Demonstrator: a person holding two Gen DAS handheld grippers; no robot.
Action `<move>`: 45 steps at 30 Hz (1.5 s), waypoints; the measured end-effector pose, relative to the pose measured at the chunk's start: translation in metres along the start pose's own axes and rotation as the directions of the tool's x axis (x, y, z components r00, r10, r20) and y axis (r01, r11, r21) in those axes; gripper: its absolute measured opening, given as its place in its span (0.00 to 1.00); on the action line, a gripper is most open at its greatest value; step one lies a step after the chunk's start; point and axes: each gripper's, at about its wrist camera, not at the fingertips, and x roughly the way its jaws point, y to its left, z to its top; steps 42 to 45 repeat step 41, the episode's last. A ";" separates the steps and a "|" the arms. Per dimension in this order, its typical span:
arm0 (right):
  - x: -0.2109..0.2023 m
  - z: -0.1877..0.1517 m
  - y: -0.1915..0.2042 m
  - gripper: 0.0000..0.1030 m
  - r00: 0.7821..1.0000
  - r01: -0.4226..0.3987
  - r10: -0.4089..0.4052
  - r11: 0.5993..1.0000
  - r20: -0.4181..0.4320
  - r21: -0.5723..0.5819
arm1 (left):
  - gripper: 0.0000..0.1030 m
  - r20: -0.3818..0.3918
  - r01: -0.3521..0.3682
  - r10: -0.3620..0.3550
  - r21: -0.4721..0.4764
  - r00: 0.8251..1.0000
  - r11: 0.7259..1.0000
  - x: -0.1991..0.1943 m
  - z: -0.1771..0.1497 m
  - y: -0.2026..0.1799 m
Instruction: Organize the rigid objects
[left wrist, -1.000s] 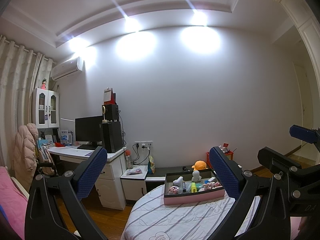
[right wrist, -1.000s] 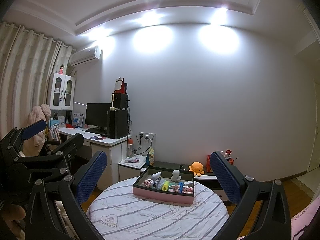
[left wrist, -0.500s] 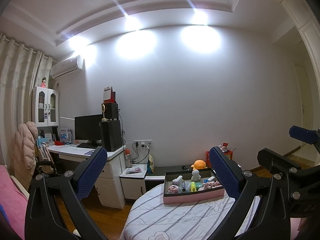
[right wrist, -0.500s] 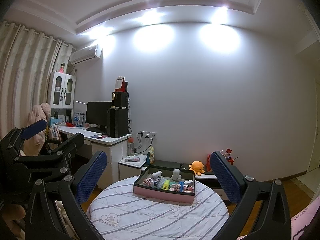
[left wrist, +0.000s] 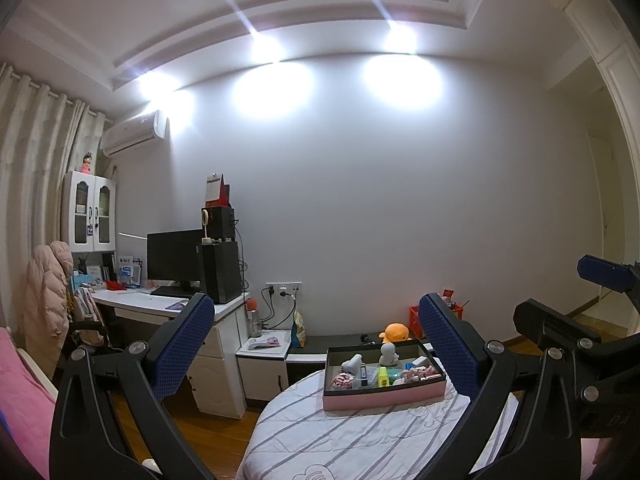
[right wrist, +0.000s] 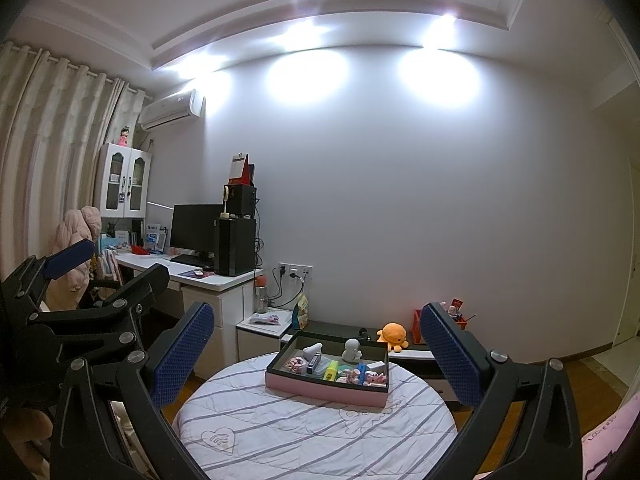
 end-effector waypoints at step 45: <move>0.021 0.004 -0.001 1.00 1.000 0.012 -0.012 1.000 -0.022 0.006 | 1.00 0.002 0.022 -0.022 0.028 1.000 0.999 0.015 0.001 0.010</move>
